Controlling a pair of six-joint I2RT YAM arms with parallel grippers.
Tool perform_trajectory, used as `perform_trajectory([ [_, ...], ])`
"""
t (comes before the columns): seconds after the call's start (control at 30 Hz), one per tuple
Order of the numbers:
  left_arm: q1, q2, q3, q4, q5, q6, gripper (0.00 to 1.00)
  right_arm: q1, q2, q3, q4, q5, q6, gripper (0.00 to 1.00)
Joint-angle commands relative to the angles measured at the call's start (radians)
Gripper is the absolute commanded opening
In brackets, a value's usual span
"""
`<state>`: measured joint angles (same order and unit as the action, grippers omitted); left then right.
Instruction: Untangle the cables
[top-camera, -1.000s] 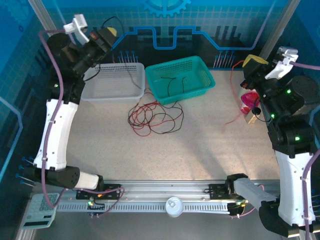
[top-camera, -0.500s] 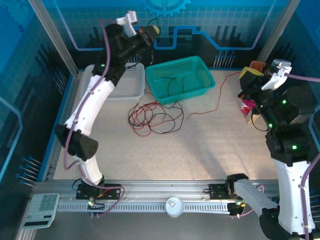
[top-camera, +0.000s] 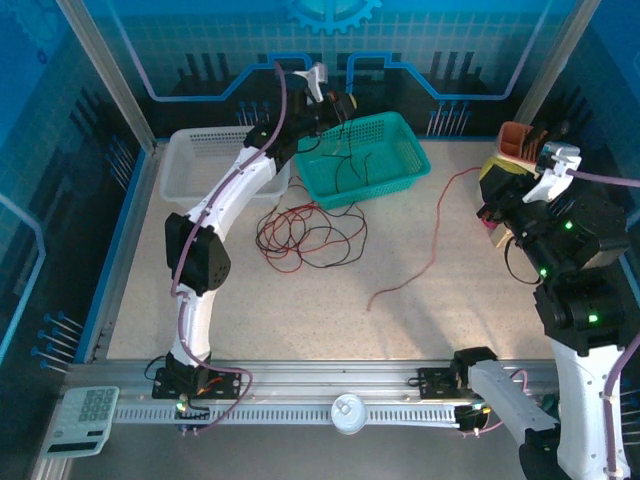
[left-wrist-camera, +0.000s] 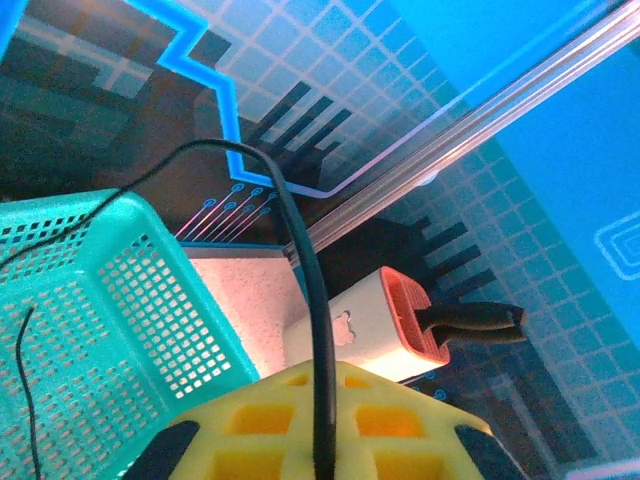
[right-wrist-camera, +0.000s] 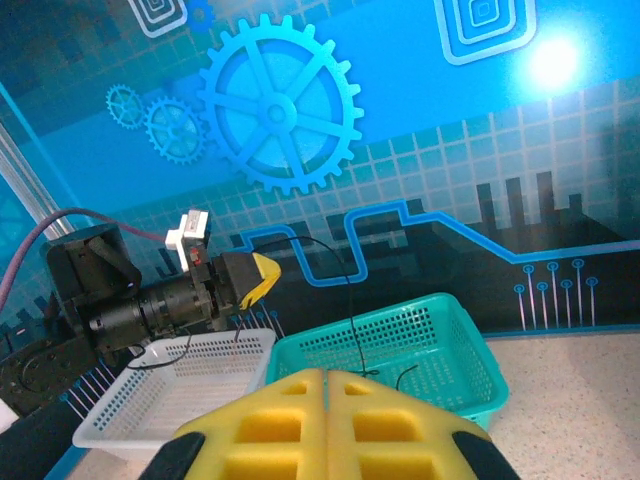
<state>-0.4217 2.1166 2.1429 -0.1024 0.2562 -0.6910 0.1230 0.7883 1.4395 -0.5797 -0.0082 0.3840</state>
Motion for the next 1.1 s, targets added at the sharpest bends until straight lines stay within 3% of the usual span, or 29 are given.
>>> perform_trajectory([
  [0.0,-0.001,-0.056,-0.015,0.022,-0.017,0.053,0.0,-0.013,-0.02,-0.01,-0.022,0.014,-0.035,0.0],
  [0.27,-0.005,-0.145,0.002,-0.089,-0.022,0.077,0.0,-0.013,-0.034,-0.055,-0.001,0.023,-0.039,0.0],
  [0.43,-0.014,-0.124,0.081,-0.226,-0.075,0.096,0.0,-0.013,-0.031,-0.061,0.01,0.01,-0.033,0.0],
  [0.6,-0.014,-0.03,0.123,-0.327,-0.109,0.149,0.0,-0.013,-0.036,-0.056,0.002,0.004,-0.03,0.0],
  [0.83,-0.019,0.107,0.146,-0.332,-0.107,0.237,0.0,-0.013,-0.037,-0.038,-0.028,0.001,-0.034,0.0],
  [1.07,-0.043,0.295,0.319,-0.374,-0.081,0.255,0.0,-0.013,-0.035,-0.042,-0.043,-0.01,-0.024,0.0],
])
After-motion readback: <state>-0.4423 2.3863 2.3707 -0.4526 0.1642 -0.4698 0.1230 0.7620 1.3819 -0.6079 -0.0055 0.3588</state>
